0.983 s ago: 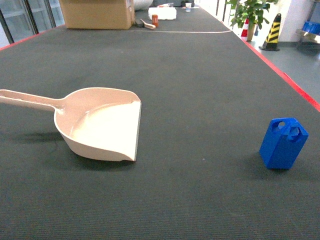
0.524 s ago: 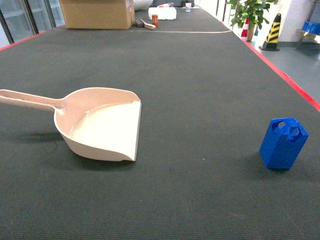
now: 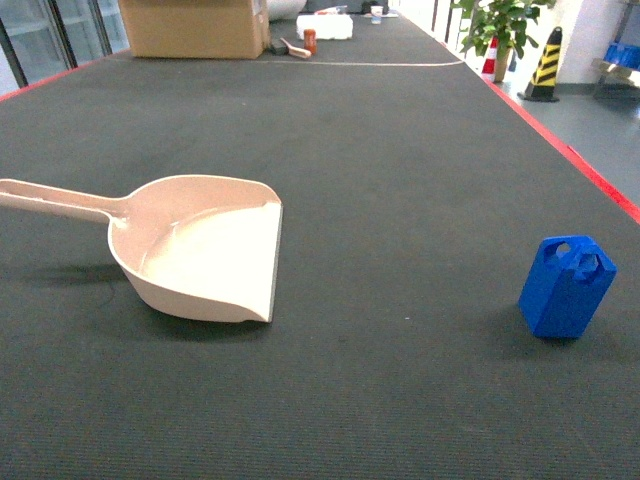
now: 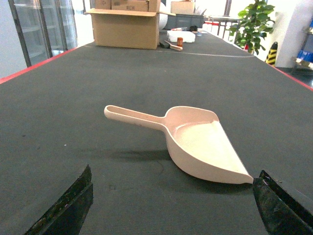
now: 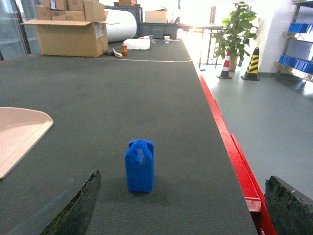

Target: Place part in tray to right shelf

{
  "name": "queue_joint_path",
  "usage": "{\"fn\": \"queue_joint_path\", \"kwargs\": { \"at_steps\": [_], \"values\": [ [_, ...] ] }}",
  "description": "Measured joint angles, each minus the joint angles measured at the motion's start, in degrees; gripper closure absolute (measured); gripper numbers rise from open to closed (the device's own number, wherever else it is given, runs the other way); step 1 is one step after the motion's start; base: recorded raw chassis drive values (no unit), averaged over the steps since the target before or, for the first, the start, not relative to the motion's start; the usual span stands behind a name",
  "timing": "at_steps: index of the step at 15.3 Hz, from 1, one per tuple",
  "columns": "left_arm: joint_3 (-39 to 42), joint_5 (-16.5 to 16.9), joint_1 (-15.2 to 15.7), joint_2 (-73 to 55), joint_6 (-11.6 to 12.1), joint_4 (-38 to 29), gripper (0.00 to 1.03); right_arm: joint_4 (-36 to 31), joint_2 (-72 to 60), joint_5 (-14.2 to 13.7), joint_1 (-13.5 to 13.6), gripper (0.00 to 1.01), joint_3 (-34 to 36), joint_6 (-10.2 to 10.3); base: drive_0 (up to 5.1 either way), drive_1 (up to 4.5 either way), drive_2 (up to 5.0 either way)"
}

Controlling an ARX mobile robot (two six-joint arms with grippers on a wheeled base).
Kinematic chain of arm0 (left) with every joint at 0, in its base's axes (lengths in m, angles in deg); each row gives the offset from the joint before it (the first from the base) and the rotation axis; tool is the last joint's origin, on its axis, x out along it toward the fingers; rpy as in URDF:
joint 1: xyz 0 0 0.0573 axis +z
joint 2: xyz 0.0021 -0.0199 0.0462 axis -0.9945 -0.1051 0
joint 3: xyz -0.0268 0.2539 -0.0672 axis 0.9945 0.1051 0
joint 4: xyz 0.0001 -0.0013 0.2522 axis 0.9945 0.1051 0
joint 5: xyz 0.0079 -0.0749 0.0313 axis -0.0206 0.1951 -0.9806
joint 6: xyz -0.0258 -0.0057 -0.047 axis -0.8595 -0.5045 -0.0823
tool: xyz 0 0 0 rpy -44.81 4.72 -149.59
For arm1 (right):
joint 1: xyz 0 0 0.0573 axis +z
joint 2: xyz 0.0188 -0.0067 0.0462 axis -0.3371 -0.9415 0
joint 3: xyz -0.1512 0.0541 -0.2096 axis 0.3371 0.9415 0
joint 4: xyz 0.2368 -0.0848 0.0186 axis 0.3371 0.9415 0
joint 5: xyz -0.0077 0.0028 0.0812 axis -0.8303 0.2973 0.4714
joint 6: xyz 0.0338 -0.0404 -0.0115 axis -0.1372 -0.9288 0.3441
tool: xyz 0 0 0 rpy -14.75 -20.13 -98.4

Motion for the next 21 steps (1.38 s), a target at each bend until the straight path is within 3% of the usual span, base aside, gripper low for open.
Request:
{"fn": "queue_joint_path", "kwargs": {
  "at_steps": [21],
  "values": [
    [0.00, 0.02, 0.00, 0.00, -0.02, 0.00, 0.05, 0.00, 0.00, 0.00, 0.00, 0.03, 0.00, 0.00, 0.0, 0.00, 0.0]
  ]
}}
